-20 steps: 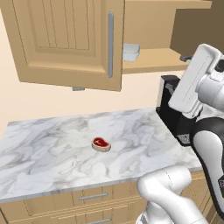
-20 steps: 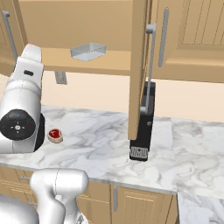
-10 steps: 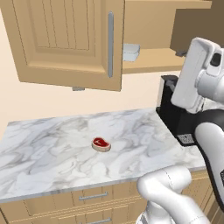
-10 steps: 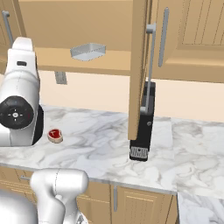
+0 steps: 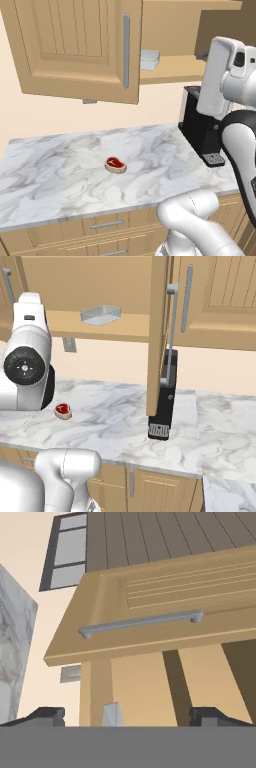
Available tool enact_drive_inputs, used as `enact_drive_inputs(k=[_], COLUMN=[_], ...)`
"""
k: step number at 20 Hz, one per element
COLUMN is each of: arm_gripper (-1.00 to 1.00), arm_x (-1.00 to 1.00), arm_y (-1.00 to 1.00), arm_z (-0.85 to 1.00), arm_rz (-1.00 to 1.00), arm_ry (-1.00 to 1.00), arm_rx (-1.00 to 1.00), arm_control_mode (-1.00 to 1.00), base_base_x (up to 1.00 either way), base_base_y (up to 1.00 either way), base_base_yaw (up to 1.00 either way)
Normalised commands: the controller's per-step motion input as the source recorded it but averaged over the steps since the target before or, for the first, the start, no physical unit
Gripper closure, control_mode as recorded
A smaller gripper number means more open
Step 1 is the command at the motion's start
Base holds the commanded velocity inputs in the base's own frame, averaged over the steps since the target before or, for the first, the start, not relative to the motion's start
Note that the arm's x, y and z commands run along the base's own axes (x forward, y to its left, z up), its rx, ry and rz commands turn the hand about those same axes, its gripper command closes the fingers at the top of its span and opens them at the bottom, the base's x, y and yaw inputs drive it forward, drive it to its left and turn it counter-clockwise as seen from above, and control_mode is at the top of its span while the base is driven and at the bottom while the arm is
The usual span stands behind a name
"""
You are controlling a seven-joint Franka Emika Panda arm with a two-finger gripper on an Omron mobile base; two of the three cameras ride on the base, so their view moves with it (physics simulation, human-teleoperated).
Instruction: Retrieve the tupperware from the cabinet, then place the raw meat into the tupperware to avoid contamination.
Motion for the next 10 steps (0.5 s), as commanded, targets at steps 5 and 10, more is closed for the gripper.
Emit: enact_drive_inputs(k=[5,10], arm_gripper=[-1.0,-1.0], arm_x=[0.25,0.07], arm_y=[0.0,0.01], arm_z=[-0.02,-0.09], arm_rz=[0.0,0.04], arm_ry=[0.0,-0.03], arm_rx=[0.02,0.05], arm_control_mode=[-1.0,-1.0], base_base_x=[0.0,0.0], base_base_y=[0.0,0.0], base_base_yaw=[0.0,0.0])
